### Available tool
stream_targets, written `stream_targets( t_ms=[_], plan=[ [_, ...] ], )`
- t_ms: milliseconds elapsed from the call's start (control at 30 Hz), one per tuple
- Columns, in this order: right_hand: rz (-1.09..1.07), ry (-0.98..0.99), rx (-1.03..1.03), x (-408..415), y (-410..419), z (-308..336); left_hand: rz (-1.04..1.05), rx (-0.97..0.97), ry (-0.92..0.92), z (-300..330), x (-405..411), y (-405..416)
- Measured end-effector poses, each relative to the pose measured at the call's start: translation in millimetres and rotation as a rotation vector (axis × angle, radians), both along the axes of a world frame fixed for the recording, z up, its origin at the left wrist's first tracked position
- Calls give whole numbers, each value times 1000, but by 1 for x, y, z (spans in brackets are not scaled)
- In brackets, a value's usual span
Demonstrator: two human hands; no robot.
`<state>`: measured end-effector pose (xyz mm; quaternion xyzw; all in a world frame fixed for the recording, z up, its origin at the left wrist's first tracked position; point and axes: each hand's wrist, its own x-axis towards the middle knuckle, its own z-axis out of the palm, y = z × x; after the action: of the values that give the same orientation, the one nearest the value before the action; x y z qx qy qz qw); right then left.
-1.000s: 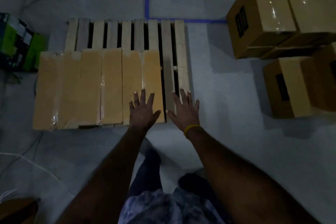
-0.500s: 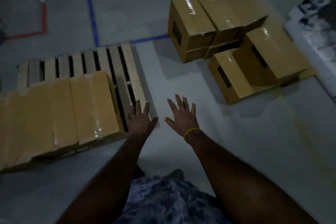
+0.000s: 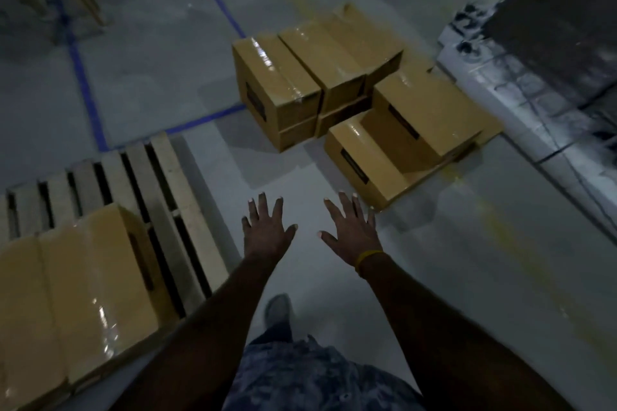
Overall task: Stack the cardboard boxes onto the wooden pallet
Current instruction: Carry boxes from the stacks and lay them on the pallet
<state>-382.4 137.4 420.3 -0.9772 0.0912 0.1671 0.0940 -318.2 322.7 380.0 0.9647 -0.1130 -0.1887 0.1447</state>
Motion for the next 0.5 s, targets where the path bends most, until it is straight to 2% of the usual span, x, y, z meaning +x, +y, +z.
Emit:
stream_targets(
  t_ms=[267, 500],
  plan=[
    [-105, -33, -69, 64, -86, 26, -137, -9, -35, 11, 83, -98],
    [-142, -23, -85, 92, -167, 26, -176, -25, -42, 10, 113, -188]
  ],
)
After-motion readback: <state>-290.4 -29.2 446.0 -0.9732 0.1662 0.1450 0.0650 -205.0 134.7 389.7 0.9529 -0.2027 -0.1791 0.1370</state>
